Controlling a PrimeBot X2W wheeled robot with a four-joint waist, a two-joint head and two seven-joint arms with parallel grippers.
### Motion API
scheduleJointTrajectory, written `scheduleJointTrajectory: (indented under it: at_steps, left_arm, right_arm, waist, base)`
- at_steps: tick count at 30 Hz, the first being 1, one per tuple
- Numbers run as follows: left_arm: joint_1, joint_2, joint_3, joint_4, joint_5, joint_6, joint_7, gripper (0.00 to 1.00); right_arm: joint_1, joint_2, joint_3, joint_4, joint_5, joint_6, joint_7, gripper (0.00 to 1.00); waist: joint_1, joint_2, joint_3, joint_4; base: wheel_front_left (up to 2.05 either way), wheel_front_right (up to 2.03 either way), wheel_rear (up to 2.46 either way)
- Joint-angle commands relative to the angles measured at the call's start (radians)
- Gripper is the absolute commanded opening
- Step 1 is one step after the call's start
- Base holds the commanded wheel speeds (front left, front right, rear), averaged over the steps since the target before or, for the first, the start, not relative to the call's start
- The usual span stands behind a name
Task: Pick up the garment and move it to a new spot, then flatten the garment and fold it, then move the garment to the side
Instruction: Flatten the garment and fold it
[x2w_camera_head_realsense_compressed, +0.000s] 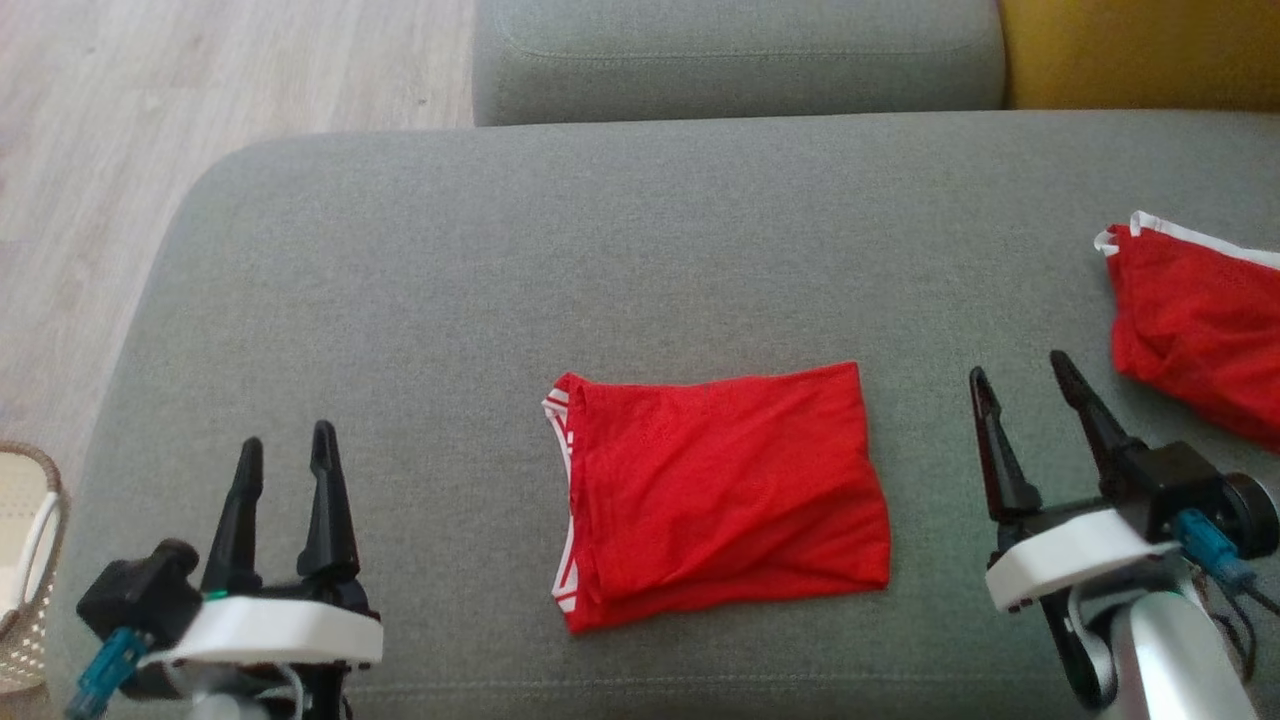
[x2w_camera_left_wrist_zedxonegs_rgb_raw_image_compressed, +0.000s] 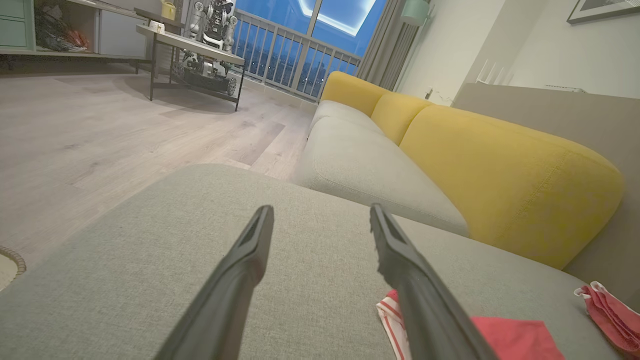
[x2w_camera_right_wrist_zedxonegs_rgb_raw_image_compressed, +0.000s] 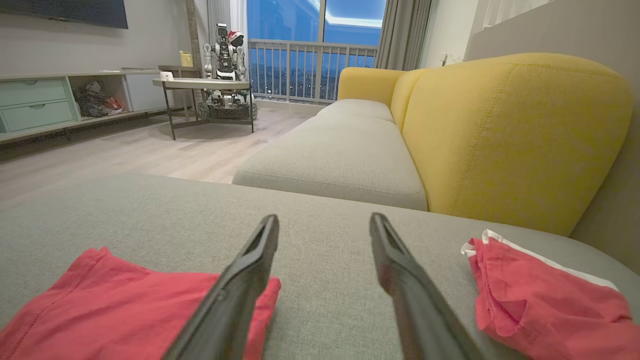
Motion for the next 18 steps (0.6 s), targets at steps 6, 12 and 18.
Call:
scheduleJointTrajectory:
  at_steps: [6,12,18]
  left_arm:
    - [-0.041,0.006,0.030,-0.021,0.020,-0.004,-0.006,1.00]
    - [-0.051,0.006,0.027,-0.029,0.024,-0.003,-0.006,1.00]
    - [-0.049,0.006,0.021,-0.028,0.025,-0.002,-0.006,1.00]
  right_arm:
    - [-0.007,0.008,0.025,-0.041,0.003,0.000,-0.010,1.00]
    - [-0.013,0.008,0.034,-0.042,0.023,0.000,-0.012,1.00]
    - [-0.012,0.009,0.033,-0.039,0.026,0.000,-0.013,1.00]
  waist:
    - [0.0000,0.0000,0.003,-0.012]
    - [0.0000,0.0000,0.018,-0.013]
    - [0.0000,0.0000,0.023,-0.008]
  base:
    - [0.00,0.00,0.00]
    - [0.00,0.00,0.00]
    - [0.00,0.00,0.00]
